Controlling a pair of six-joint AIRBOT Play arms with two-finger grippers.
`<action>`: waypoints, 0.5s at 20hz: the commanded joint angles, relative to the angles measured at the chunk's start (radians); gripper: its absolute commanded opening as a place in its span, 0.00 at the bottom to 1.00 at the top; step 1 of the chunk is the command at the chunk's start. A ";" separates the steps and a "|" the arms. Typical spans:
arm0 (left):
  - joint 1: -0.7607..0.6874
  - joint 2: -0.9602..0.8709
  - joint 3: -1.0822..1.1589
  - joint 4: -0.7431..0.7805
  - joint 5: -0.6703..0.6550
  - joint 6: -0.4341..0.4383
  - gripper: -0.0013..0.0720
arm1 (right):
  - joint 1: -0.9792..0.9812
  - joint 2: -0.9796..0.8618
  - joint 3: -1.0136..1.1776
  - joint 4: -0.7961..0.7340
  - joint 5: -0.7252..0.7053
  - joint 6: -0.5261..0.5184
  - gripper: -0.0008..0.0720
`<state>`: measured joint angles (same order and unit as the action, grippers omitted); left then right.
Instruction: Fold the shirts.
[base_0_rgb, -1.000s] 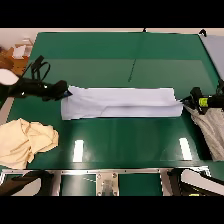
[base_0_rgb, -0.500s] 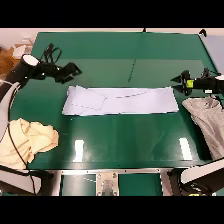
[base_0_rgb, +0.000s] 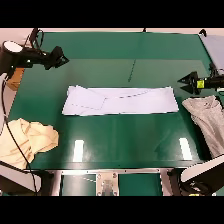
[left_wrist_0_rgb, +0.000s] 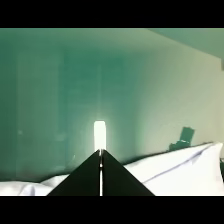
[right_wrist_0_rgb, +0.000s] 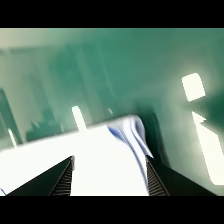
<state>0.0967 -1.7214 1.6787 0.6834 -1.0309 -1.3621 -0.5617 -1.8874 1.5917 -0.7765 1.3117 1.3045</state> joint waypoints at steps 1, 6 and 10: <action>0.011 -0.003 0.014 -0.011 -0.092 0.002 0.05 | -0.013 -0.023 -0.023 -0.093 0.097 -0.109 0.72; 0.011 -0.003 0.014 -0.016 -0.179 0.000 0.05 | 0.002 -0.103 -0.023 -0.103 0.210 -0.185 0.71; -0.001 -0.003 0.014 -0.064 -0.200 0.001 0.05 | 0.027 -0.127 -0.023 -0.107 0.214 -0.217 0.64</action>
<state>0.1047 -1.7237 1.6920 0.6502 -1.2003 -1.3613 -0.5526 -1.9915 1.5719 -0.8547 1.5070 1.1240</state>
